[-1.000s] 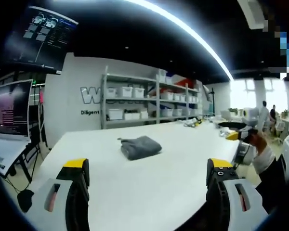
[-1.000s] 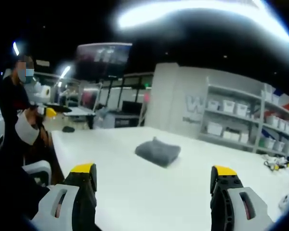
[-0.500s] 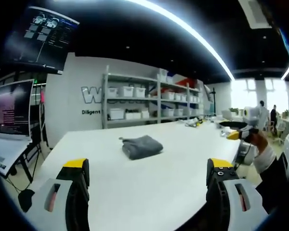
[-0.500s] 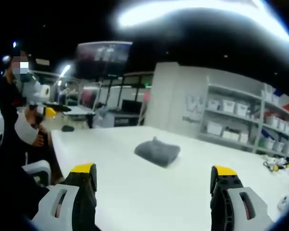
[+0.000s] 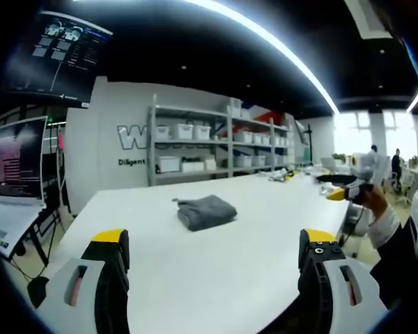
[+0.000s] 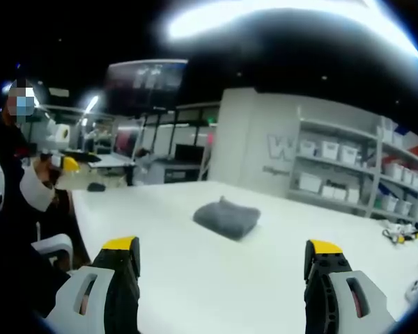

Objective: Open the folded towel by lifting each exposed corner and separating the folded layers until the towel lies flat within the target outline without major curled edges

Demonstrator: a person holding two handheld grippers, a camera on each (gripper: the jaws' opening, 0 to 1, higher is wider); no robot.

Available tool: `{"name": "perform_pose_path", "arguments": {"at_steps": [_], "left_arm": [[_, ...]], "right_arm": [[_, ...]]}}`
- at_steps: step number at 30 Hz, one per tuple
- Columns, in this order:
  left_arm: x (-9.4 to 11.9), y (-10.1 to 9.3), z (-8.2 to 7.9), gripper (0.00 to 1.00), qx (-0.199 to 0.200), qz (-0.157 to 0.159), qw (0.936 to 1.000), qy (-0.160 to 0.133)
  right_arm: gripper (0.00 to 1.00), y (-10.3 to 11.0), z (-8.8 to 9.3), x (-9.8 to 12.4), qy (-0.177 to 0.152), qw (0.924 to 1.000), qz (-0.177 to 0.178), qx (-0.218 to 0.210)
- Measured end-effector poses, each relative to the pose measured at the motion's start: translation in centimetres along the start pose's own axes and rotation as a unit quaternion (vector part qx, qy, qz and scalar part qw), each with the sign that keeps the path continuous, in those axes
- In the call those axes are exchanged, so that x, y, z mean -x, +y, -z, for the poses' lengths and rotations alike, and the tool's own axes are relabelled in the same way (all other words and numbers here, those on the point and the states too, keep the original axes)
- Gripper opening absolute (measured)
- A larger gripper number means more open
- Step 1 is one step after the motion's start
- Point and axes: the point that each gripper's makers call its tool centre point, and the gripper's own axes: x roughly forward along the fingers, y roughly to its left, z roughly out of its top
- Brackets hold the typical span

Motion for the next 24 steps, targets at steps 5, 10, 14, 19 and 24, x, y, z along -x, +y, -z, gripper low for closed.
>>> {"name": "perform_pose_path", "arguments": {"at_steps": [5, 10, 14, 19, 24], "left_arm": [[0.2, 0.4, -0.1, 1.0, 0.006, -0.004, 0.9999, -0.011], [0.6, 0.3, 0.1, 1.0, 0.008, -0.005, 0.9999, -0.006], [0.8, 0.3, 0.1, 1.0, 0.005, -0.008, 0.9999, -0.009], [0.8, 0.3, 0.1, 1.0, 0.004, -0.008, 0.9999, -0.008], [0.9, 0.1, 0.2, 1.0, 0.002, -0.005, 1.0, -0.007]], "right_arm": [[0.99, -0.1, 0.4, -0.4, 0.002, 1.0, 0.005, -0.006], [0.99, -0.3, 1.1, -0.5, 0.006, 0.9998, 0.012, -0.014], [0.99, -0.3, 1.0, -0.5, 0.001, 0.9998, 0.013, -0.016], [0.99, 0.0, 1.0, -0.7, 0.0, 0.9998, 0.012, -0.016], [0.99, 0.0, 1.4, -0.9, 0.003, 0.9998, 0.011, -0.018]]}}
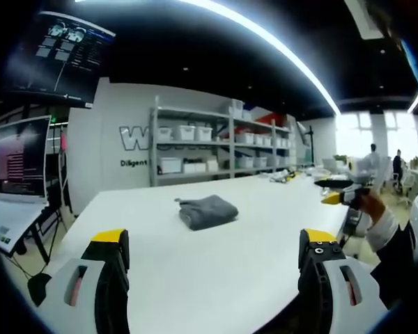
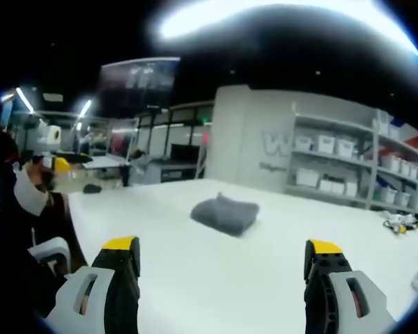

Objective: Open the folded towel by lifting each exposed corner and separating the folded layers until the towel lies flat within the target outline without major curled edges

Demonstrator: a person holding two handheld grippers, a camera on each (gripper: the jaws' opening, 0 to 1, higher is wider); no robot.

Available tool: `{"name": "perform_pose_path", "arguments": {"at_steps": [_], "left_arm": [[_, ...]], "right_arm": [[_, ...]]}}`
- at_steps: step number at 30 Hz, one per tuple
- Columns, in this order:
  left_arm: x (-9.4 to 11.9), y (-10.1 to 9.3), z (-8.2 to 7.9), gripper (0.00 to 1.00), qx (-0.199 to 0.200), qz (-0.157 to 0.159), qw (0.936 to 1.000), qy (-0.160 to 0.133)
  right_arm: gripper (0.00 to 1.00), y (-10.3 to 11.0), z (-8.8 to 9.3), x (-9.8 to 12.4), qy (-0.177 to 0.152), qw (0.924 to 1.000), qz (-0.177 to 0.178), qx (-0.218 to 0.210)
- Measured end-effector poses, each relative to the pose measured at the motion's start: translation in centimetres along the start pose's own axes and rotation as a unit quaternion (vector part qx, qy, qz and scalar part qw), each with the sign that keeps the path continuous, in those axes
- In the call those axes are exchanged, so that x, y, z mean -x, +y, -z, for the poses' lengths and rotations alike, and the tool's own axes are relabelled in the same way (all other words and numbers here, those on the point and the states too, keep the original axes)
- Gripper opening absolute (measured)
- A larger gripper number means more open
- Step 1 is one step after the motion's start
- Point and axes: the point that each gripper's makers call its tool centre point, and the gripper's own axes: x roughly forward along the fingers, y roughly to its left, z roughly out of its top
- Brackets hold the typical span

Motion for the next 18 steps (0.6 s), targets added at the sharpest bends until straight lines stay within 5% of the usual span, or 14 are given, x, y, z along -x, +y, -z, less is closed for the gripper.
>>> {"name": "perform_pose_path", "arguments": {"at_steps": [12, 18], "left_arm": [[0.1, -1.0, 0.0, 1.0, -0.009, 0.008, 0.9999, 0.005], [0.2, -0.9, 0.0, 1.0, -0.01, 0.007, 0.9999, 0.002]], "right_arm": [[0.99, 0.5, -0.1, 0.2, -0.005, 0.9998, -0.016, -0.008], [1.0, -1.1, -0.5, 1.0, -0.015, 0.9994, 0.007, -0.029]]}}
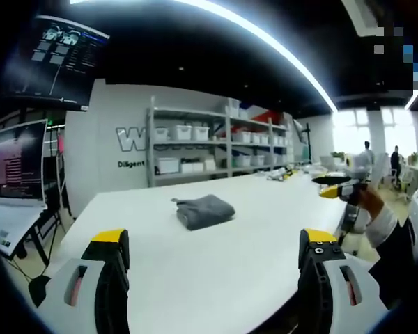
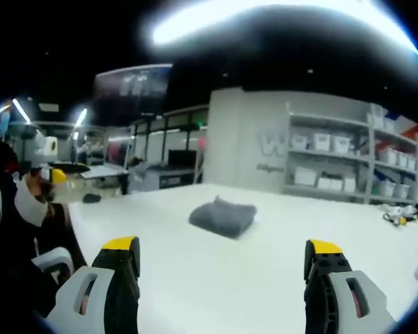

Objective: Open the folded towel by lifting each exposed corner and separating the folded layers until the towel lies flat within the target outline without major curled edges

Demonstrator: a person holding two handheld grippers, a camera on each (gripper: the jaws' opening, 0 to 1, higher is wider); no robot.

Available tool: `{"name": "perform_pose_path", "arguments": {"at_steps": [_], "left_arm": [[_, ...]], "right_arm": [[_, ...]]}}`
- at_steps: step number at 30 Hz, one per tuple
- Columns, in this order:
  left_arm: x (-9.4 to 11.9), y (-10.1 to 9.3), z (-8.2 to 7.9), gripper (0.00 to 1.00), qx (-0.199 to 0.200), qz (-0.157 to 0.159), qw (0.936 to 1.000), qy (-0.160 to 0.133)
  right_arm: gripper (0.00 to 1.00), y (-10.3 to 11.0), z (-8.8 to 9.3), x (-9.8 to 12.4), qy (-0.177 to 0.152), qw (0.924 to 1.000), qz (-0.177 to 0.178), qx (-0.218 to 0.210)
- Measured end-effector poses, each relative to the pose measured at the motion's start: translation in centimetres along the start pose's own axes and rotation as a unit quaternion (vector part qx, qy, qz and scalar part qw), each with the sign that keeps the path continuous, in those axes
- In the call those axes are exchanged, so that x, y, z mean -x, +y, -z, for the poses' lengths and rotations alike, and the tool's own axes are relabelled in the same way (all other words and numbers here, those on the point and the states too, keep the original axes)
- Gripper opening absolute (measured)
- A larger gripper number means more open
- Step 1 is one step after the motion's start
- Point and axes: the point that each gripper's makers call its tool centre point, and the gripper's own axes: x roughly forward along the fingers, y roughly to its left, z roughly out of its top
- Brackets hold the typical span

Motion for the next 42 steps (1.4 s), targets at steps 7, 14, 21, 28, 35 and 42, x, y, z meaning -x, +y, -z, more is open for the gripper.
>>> {"name": "perform_pose_path", "arguments": {"at_steps": [7, 14, 21, 28, 35, 42], "left_arm": [[-0.1, -0.1, 0.2, 1.0, 0.001, 0.0, 1.0, 0.003], [-0.4, 0.1, 0.3, 1.0, 0.005, 0.0, 1.0, 0.003], [-0.7, 0.1, 0.6, 1.0, 0.011, 0.002, 0.9999, 0.001], [-0.7, 0.0, 0.7, 0.99, 0.011, 0.005, 0.9999, 0.005], [-0.8, -0.4, 0.9, 0.99, 0.01, 0.01, 0.9999, 0.01], [-0.9, -0.6, 1.1, 0.99, 0.006, 0.014, 0.9998, 0.013]], "right_arm": [[0.99, 0.3, 0.2, -0.5, 0.004, 1.0, -0.005, 0.0], [0.99, 0.7, 0.7, -1.5, 0.013, 0.9998, -0.015, 0.009], [0.99, 1.3, 0.6, -2.3, 0.012, 0.9994, -0.026, 0.02], [0.98, 1.1, 0.4, -2.8, 0.004, 0.9994, -0.032, -0.013], [0.96, 1.9, -0.3, -3.3, -0.006, 0.999, -0.044, 0.009], [0.96, 2.4, -0.3, -4.0, -0.003, 0.9983, -0.053, 0.024]]}}
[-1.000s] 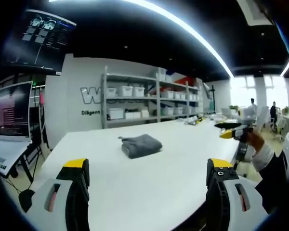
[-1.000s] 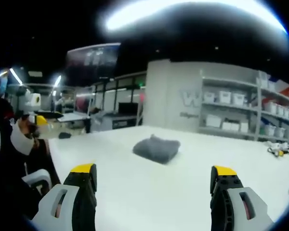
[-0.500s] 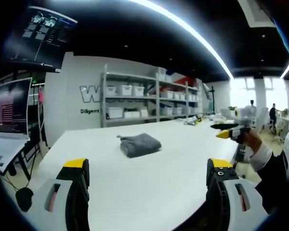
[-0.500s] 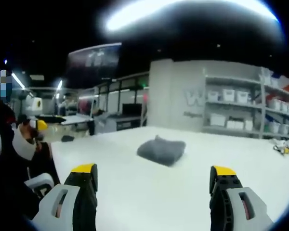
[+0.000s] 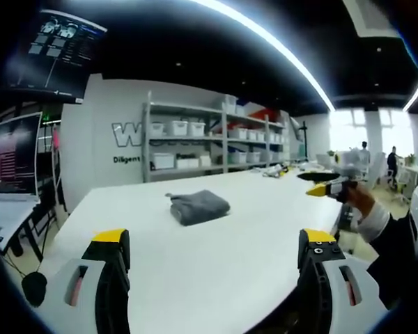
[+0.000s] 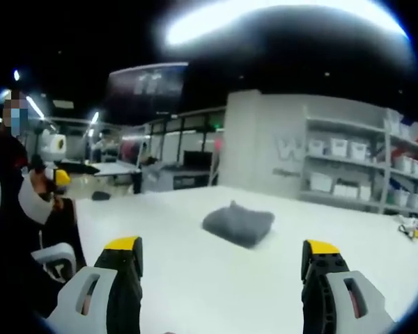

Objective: Open the folded towel by lifting each exposed corner and separating the folded layers until the towel lies flat within the target outline without major curled edges

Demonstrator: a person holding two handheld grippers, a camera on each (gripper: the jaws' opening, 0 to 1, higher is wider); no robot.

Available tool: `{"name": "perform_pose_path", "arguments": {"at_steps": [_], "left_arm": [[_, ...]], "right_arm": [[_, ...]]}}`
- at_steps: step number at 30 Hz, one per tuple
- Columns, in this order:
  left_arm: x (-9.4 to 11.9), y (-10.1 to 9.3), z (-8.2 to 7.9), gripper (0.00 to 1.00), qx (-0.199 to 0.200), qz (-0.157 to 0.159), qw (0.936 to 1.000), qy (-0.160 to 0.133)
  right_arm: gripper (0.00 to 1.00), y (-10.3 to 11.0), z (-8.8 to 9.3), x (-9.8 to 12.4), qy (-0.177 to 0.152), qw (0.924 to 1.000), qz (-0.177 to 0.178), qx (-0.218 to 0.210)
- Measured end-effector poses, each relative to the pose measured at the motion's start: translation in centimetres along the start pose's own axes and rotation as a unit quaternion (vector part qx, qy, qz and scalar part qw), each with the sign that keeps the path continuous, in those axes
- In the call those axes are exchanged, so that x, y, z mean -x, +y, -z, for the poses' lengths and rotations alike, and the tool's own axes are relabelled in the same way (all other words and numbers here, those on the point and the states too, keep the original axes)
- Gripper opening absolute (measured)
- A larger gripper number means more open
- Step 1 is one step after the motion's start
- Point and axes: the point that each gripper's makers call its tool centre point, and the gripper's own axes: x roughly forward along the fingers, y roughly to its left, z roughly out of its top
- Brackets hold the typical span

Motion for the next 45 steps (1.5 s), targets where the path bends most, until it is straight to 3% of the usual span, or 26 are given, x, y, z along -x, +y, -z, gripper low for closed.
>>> {"name": "perform_pose_path", "arguments": {"at_steps": [45], "left_arm": [[-0.2, 0.1, 0.6, 0.98, -0.007, 0.0, 0.9999, 0.008]], "right_arm": [[0.86, -0.6, 0.4, -4.6, 0.027, 0.9987, -0.037, 0.024]]}}
